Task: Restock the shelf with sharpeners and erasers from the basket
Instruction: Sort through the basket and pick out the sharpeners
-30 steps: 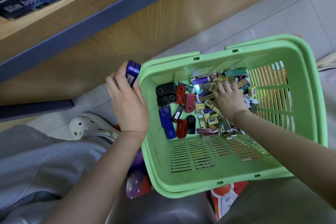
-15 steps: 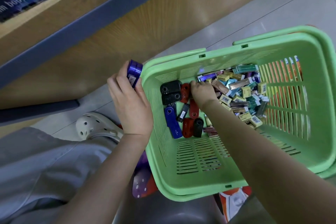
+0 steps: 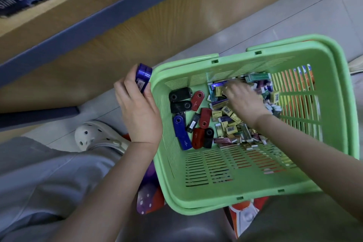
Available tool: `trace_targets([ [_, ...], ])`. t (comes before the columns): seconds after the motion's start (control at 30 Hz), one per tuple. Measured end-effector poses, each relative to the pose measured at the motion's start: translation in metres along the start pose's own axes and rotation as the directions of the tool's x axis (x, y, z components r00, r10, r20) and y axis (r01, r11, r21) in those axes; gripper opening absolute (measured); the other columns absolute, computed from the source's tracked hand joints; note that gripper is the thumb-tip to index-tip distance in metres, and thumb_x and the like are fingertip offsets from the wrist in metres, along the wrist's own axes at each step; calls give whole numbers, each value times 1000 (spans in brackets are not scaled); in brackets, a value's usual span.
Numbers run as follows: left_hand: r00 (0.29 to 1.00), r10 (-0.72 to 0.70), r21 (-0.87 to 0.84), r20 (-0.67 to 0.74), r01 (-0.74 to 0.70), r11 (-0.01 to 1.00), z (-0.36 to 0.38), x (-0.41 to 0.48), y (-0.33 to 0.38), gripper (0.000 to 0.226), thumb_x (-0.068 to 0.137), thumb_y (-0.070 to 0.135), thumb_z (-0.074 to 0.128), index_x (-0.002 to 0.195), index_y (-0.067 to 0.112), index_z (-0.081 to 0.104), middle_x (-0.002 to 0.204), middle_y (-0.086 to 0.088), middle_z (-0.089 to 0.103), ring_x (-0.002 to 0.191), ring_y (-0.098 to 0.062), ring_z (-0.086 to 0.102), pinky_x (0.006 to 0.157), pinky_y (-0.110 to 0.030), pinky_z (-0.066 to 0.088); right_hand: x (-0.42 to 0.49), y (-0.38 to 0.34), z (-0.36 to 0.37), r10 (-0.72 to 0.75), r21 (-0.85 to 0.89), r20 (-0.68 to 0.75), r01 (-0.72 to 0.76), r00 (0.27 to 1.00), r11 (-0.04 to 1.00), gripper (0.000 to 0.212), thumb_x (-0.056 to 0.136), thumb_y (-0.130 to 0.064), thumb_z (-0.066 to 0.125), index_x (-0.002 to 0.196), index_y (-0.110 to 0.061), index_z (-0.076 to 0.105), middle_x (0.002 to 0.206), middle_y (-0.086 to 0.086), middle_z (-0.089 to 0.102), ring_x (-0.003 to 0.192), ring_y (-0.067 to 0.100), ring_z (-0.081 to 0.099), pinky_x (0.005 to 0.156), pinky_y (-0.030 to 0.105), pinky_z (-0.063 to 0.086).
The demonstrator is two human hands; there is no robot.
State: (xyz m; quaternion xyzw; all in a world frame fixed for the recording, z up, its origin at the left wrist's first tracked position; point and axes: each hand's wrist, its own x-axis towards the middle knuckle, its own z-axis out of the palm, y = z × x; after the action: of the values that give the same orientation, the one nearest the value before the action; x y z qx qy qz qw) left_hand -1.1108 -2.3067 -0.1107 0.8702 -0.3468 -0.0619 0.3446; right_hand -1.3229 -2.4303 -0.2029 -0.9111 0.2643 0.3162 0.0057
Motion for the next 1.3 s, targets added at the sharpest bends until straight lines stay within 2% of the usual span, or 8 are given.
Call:
trace_targets([
  [0.07,1000,8,7,-4,-8,1000,0,0,0,49,101,31,29,131,-4,46,112,-27,49,105,-27,47,95,-10,28,11,-20,6,-238,-76,93,245,967,966,73,91,-16,54,149,-13,10,157,10,11,146,30,5,115,44,-2],
  [0.17,1000,16,6,-4,-16,1000,0,0,-1,49,101,30,28,131,-5,45,112,-27,49,105,-23,44,96,-10,28,27,-34,14,-310,-203,256,364,916,909,73,98,-38,41,150,-11,-2,159,11,-5,145,35,-7,116,52,-1],
  [0.47,1000,11,26,-3,-11,1000,0,-1,1,46,100,27,30,130,-5,45,111,-29,49,103,-24,42,93,-22,32,20,-16,15,-274,-449,292,384,916,807,79,91,-26,57,150,-12,7,157,17,-7,140,37,17,112,59,18],
  [0.6,1000,10,25,12,-10,1000,-1,-1,0,43,101,24,33,131,-5,44,112,-29,48,104,-25,42,94,-10,26,13,4,6,-255,-492,272,362,928,792,85,86,-29,61,150,-14,7,154,15,12,139,35,19,112,64,11],
  [0.73,1000,-5,45,7,5,999,-1,-1,3,40,100,18,37,132,-3,45,112,-28,48,104,-36,49,91,-24,31,-9,35,4,-160,-514,269,282,950,810,68,91,-28,53,147,-14,17,148,15,24,139,36,19,112,61,15],
  [1.03,1000,21,61,13,-22,998,-1,0,2,38,97,13,39,130,-6,45,112,-29,49,102,-41,51,91,-29,31,-37,11,-8,-171,-197,194,210,966,958,69,89,-11,53,148,-19,18,158,12,7,145,35,3,111,57,-5],
  [1.17,1000,16,61,8,-17,998,0,0,2,39,98,14,38,131,-5,45,113,-28,49,104,-38,49,92,-30,32,-30,-31,18,-485,33,232,492,843,870,54,90,-15,60,139,-18,38,145,7,40,137,25,33,117,40,21],
  [1.3,1000,7,45,3,-7,999,1,-1,1,40,98,17,36,132,-4,45,115,-27,49,106,-29,44,94,-29,32,-20,-49,41,-594,-25,411,660,691,751,52,92,-17,55,141,-22,37,149,5,33,138,25,29,113,42,27],
])
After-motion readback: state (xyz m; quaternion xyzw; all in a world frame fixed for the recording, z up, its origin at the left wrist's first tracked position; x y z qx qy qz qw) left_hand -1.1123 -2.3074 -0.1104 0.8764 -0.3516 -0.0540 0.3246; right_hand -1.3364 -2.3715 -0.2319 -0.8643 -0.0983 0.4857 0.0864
